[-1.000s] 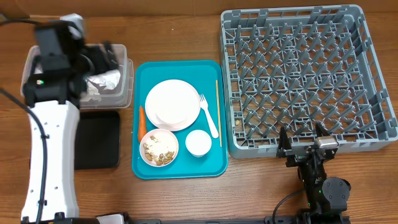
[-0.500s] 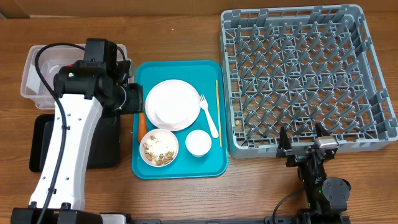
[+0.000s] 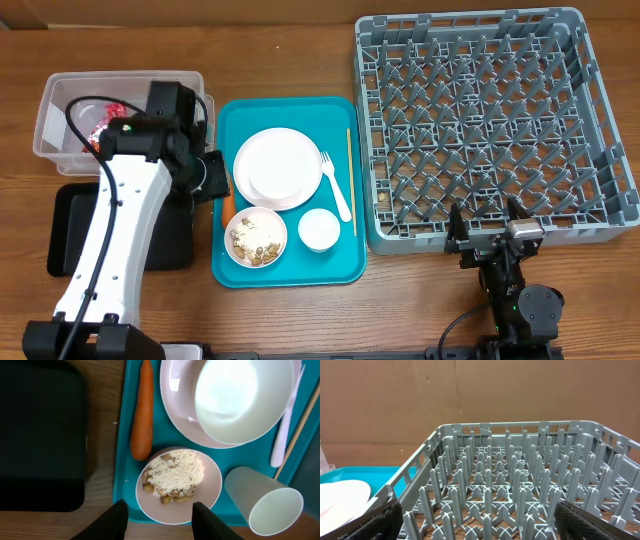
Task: Sort waste into correct bins and load items into the dishwasher
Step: 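Move the left gripper over the orange carrot on the teal tray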
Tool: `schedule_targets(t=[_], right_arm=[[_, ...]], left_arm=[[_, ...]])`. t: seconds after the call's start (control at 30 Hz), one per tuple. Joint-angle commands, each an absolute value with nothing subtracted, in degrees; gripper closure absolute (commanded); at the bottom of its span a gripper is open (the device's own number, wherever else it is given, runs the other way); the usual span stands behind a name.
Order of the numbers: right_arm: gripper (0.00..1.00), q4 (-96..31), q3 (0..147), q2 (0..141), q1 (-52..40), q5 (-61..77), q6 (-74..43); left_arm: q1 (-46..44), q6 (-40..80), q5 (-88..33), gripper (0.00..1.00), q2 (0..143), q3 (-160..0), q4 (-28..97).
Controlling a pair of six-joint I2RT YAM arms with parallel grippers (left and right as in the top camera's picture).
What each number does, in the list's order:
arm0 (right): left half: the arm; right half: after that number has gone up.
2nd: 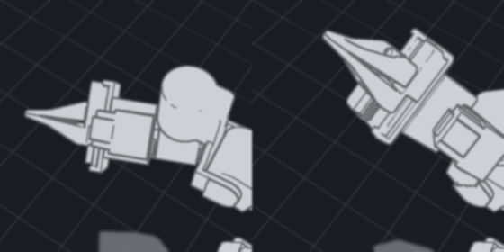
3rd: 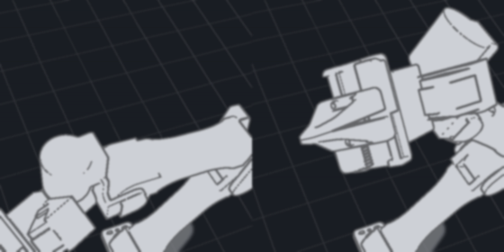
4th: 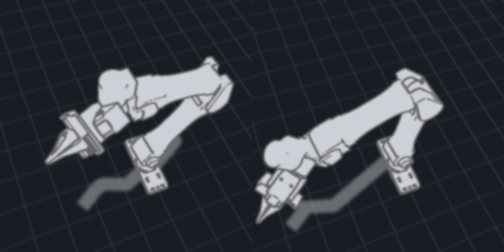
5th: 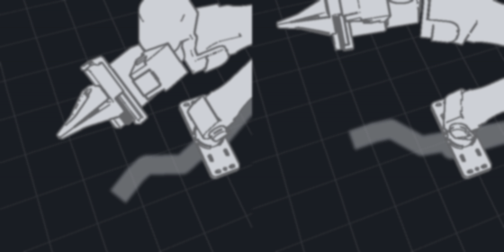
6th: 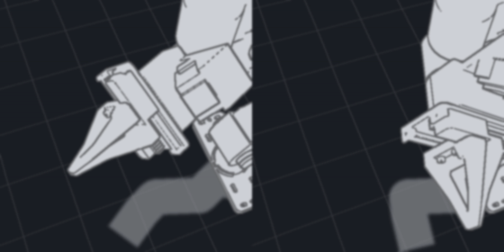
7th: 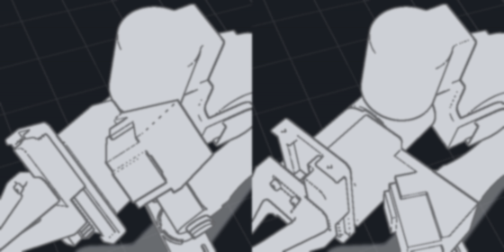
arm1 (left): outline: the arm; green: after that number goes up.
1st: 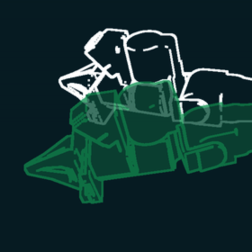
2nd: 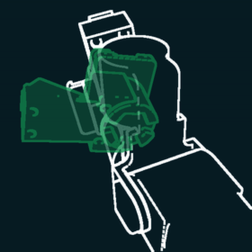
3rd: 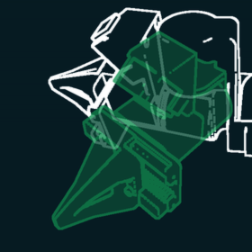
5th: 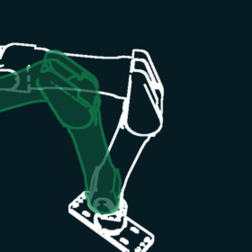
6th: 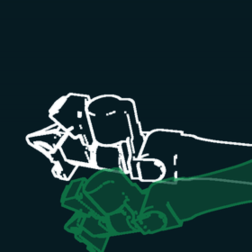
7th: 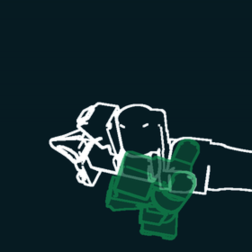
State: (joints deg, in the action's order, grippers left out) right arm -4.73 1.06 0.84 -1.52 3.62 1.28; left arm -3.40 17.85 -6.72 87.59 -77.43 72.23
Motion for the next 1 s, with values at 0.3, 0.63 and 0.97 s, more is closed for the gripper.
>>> schedule_targets(t=[0.3, 0.63, 0.97], right_arm=[[0.0, -4.47, 0.45, 0.19, -1.48, 3.51, 1.34], [0.0, -4.47, 0.45, 0.19, -1.48, 3.51, 1.34], [0.0, -4.47, 0.45, 0.19, -1.48, 3.51, 1.34]], left_arm=[[-3.42, 22.33, -7.25, 0.58, 87.85, -66.3, 62.5], [-3.42, 22.26, -6.07, 0.73, 87.85, -60.62, 49.95], [-3.42, 22.26, -3.81, 0.67, 87.85, -58.92, 46.52]])
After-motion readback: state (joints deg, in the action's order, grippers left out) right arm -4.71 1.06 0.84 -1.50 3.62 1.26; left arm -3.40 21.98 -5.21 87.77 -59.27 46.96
